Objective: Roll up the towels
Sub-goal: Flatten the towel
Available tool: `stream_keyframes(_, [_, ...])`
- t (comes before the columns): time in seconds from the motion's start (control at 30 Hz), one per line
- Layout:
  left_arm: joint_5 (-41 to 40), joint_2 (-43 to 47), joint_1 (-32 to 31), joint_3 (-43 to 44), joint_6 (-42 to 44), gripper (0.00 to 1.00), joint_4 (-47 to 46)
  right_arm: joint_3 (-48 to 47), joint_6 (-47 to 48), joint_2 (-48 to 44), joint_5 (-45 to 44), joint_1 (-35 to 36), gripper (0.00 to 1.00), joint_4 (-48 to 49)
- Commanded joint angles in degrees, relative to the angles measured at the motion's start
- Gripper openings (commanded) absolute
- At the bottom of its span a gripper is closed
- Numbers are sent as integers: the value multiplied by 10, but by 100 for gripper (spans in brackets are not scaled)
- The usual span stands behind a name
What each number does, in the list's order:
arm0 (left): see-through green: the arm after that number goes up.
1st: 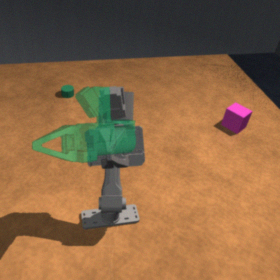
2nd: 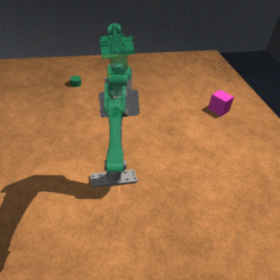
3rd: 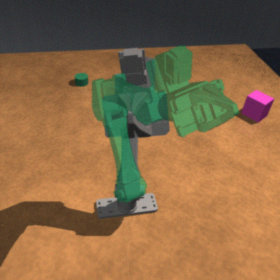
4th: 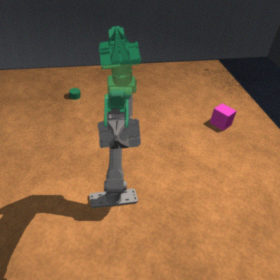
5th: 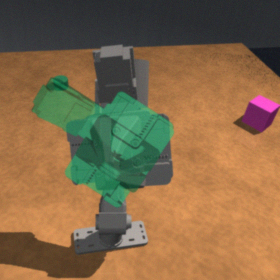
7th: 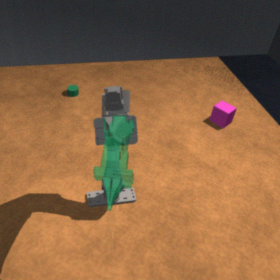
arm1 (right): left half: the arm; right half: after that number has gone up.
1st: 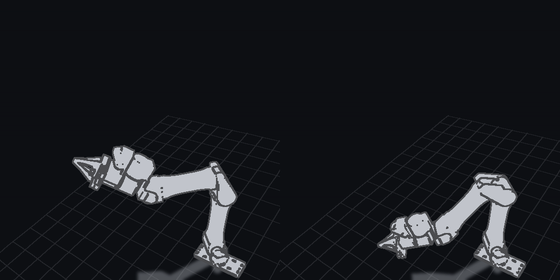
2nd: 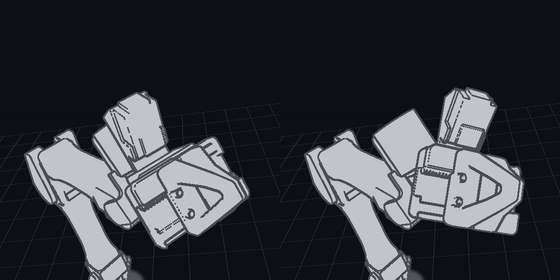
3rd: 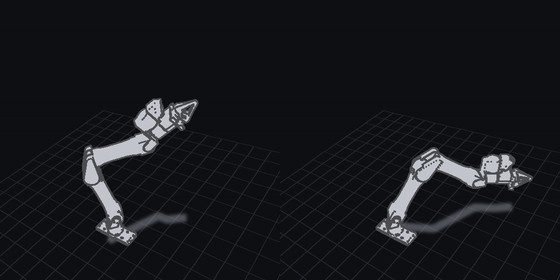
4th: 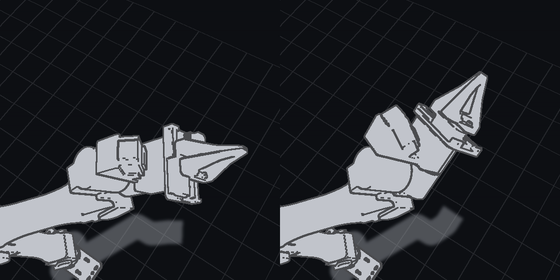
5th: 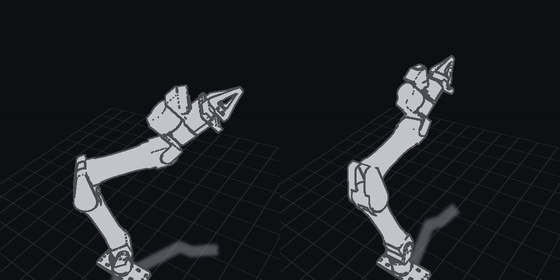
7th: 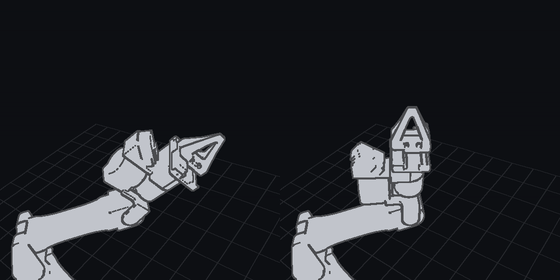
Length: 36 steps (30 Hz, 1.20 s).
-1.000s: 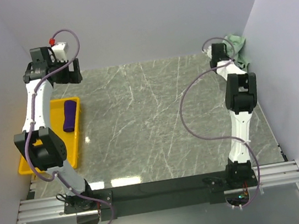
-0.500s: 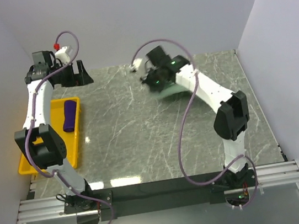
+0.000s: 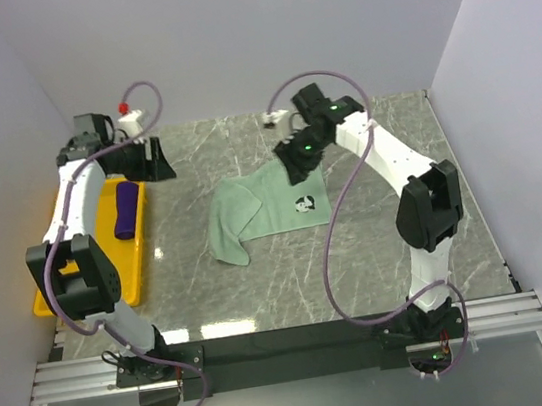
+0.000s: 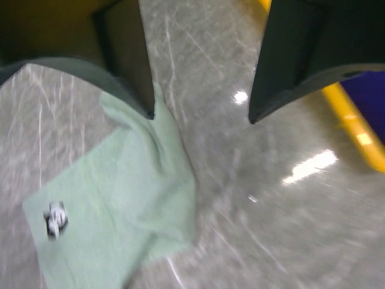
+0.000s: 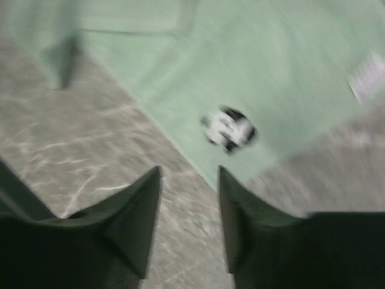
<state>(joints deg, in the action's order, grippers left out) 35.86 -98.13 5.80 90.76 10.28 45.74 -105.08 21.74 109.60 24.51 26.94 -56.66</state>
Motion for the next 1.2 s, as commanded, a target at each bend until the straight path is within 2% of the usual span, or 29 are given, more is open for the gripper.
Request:
stream_keyframes(0.0, [-9,46,-46,-50,85,65,21,49,-55,-10,-73,-57,47,-7])
stream_keyframes(0.03, [-22,51,-74,-76,97,60,23,58,-60,-5,-73,-65,44,-12])
stream_keyframes(0.13, [-22,71,-131,-126,157,56,54,108,-75,-9,-91,-75,42,-5])
stream_keyframes(0.27, [-41,129,-213,-210,262,58,71,159,-98,-11,-116,-74,41,14])
stream_keyframes(0.43, [-97,171,-317,-317,309,62,26,197,-136,12,-127,-74,43,36])
stream_keyframes(0.6, [-96,181,-339,-355,310,65,-22,219,-168,33,-146,-75,43,62])
stream_keyframes(0.67, [-90,183,-339,-370,302,69,-48,227,-180,39,-148,-75,45,72])
stream_keyframes(0.8, [-88,196,-339,-394,295,74,-86,222,-193,57,-153,-73,52,81])
stream_keyframes(0.97, [-109,203,-352,-417,293,77,-128,222,-196,76,-159,-69,51,79])
stream_keyframes(1.07, [-119,189,-372,-421,298,78,-137,227,-199,86,-147,-69,44,76])
stream_keyframes(1.1, [-122,185,-378,-422,298,78,-144,229,-197,90,-130,-70,31,75])
stream_keyframes(1.17, [-129,172,-396,-428,296,79,-154,238,-197,91,-120,-72,15,76])
